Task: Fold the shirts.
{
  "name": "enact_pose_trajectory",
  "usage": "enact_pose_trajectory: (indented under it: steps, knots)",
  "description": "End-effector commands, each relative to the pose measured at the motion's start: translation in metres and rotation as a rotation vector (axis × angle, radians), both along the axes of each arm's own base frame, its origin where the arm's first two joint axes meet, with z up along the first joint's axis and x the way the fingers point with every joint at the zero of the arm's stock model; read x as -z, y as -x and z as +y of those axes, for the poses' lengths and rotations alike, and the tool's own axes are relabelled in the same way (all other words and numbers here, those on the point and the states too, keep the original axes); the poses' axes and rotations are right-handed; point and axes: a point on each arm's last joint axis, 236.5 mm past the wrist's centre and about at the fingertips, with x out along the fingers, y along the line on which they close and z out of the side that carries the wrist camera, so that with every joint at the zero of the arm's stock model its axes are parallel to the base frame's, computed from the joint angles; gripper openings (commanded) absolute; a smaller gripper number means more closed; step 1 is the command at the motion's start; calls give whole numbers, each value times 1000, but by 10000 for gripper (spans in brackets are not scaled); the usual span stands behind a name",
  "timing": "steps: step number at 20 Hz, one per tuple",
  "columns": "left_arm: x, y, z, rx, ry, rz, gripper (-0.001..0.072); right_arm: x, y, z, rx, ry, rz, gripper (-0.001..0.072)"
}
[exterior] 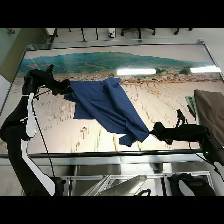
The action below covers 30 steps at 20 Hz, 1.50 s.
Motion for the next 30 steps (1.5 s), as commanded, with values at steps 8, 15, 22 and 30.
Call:
enact_pose_trajectory:
  steps: [8,15,22,30]
  knots:
    - [-7,115,28,136,92,304,685,2,1,3,-29,3,-34,15]
    - [34,124,-20,147,220,271,683,2,-1,2,-23,8,-43,15]
    - [45,137,-51,229,211,319,587,1,-3,2,-34,11,-60,15]
    - [27,139,-65,320,217,322,10,-29,-29,-4,-27,16,-159,15]
